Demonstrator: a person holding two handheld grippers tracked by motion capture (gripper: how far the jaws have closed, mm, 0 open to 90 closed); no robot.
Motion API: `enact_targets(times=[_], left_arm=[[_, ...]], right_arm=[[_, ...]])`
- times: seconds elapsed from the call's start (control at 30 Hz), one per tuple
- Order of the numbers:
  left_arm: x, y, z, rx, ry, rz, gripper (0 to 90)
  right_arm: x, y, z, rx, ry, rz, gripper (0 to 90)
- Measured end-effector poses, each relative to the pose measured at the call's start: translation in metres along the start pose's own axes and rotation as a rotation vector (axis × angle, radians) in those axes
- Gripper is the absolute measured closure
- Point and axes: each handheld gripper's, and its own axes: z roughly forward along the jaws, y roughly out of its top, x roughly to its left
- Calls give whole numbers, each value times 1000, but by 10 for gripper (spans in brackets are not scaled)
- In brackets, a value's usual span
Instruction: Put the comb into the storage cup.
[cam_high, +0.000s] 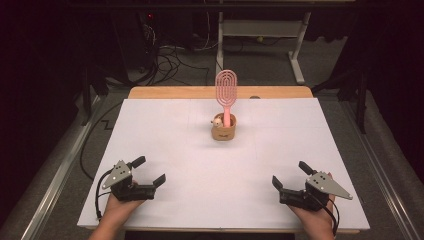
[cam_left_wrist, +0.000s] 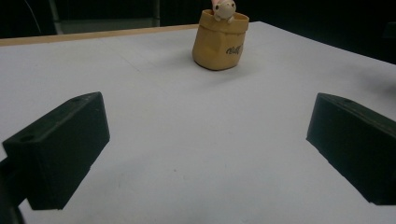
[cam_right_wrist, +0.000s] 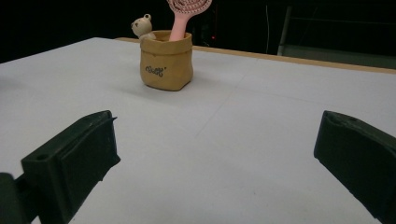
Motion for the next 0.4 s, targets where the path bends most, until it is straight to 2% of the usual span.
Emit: enact_targets(times=[0.07,0.2,0.4], left_arm=[[0,0,0,1,1,0,0],[1,0,0,1,8,-2,0],[1,2,-2,-1,21,4,0]], right_arm=[[-2,-1,-1,0,-5,-4,1],[-6,-2,-4,1,-17,18,1],[-2,-1,-4,1,-14,-17,1]])
